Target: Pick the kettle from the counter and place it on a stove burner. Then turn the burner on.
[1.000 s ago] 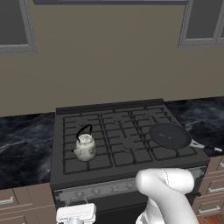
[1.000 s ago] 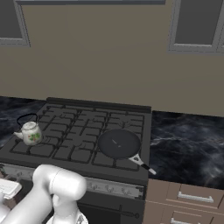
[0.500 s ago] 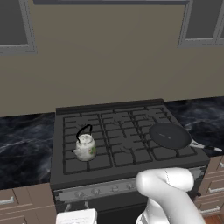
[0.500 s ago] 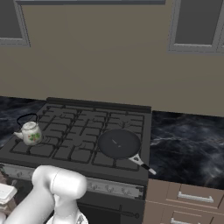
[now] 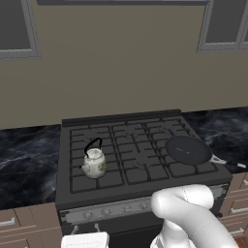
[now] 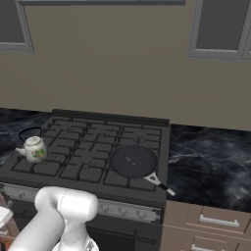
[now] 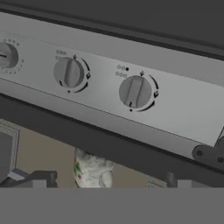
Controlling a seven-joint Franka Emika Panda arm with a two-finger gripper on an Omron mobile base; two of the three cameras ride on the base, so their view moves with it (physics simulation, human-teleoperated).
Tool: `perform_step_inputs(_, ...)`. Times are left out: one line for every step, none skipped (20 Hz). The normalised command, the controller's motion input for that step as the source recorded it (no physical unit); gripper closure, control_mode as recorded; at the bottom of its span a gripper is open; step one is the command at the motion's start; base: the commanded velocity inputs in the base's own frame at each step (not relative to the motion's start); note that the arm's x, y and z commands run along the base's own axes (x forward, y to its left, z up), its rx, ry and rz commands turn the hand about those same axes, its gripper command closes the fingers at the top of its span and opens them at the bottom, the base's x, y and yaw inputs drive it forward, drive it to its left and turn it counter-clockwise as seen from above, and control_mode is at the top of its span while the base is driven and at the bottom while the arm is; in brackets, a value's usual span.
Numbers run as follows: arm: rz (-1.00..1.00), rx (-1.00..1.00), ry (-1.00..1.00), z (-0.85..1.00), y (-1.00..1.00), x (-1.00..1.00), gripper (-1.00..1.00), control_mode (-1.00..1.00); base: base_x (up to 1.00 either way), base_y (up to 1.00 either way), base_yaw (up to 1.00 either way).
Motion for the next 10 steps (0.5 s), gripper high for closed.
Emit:
perform_step_inputs(0.0, 0.0, 0.0, 0.28, -0.11, -0.11, -1.0, -1.0, 0.0, 0.0, 0.0)
perform_step_inputs(-0.01, 0.0, 0.0, 0.21, -0.15, -0.03, -1.0, -1.0, 0.0, 0.0, 0.0)
perform_step_inputs(-0.01, 0.0, 0.0, 0.15, -0.16, 0.0, -1.0, -1.0, 0.0, 0.0, 0.0)
perform_step_inputs(-0.01, 0.0, 0.0, 0.09, -0.16, 0.0, -1.0, -1.0, 0.0, 0.0, 0.0)
perform_step_inputs(0.0, 0.0, 0.0, 0.01, -0.17, 0.0, -1.0, -1.0, 0.0, 0.0, 0.0)
perform_step_inputs(0.0, 0.0, 0.0, 0.0, -0.18, 0.0, -1.0, -1.0, 0.0, 0.0, 0.0)
perform_step_inputs(0.0, 0.0, 0.0, 0.0, -0.18, 0.0, -1.0, -1.0, 0.0, 0.0, 0.0)
perform_step_inputs(0.0, 0.0, 0.0, 0.0, -0.19, 0.0, -1.0, -1.0, 0.0, 0.0, 0.0)
perform_step_inputs(0.0, 0.0, 0.0, 0.0, -0.16, 0.0, -1.0, -1.0, 0.0, 0.0, 0.0)
perform_step_inputs(0.0, 0.0, 0.0, 0.0, -0.16, 0.0, -1.0, -1.0, 0.0, 0.0, 0.0)
